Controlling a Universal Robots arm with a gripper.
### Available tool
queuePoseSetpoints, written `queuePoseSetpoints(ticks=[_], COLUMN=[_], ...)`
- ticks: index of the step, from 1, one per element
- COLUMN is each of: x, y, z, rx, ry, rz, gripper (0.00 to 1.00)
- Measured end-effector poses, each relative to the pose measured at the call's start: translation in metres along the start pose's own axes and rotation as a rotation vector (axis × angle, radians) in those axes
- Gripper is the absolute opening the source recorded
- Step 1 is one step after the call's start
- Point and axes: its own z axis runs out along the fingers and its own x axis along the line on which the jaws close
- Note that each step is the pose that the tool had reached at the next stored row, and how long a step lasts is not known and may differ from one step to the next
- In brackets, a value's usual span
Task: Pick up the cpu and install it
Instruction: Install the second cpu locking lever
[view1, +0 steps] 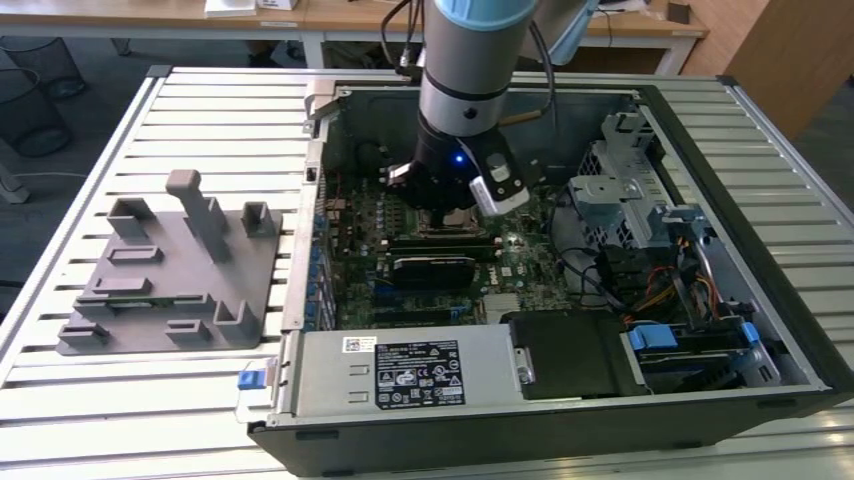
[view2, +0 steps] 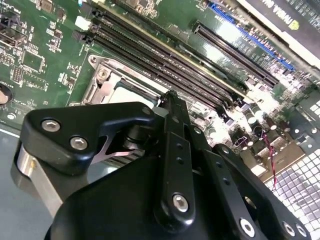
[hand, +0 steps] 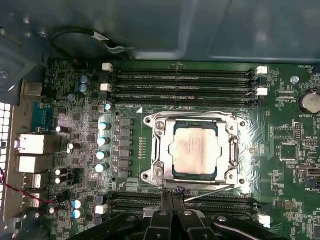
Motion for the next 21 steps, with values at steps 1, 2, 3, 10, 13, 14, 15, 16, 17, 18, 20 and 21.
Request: queuePoseSetpoints(ticks=[1, 2, 3, 10, 13, 14, 15, 16, 17, 18, 20, 21], x=[0.0019, 0.0031, 0.0039, 0.0062, 0.0076, 0.0080, 0.0084, 0.0088, 0.0092, 0.0096, 0.0102, 0.0106], y=[-0.0004, -0.0008, -0.0011, -0.0038, -0.0045, -0.0047, -0.0049, -0.0050, -0.0051, -0.0053, -0.0056, -0.0058], z=[0.0002, 0.0004, 0.0008, 0.0073, 0.0109, 0.0123, 0.0134, 0.0146, 0.0157, 0.0168, 0.0182, 0.0187], rx=[-0.0001, -0.0001, -0.0002, -0.0047, -0.0069, -0.0078, -0.0086, -0.0096, -0.0110, -0.0129, -0.0190, -0.0226], ry=[0.0001, 0.0000, 0.0000, 0.0002, 0.0003, 0.0002, 0.0003, 0.0003, 0.0003, 0.0003, 0.0003, 0.0001], rz=[0.000, 0.000, 0.000, 0.000, 0.000, 0.000, 0.000, -0.001, -0.001, -0.001, -0.001, -0.001], gripper=[0.11, 0.11, 0.11, 0.11, 0.11, 0.11, 0.11, 0.11, 0.11, 0.11, 0.11, 0.11])
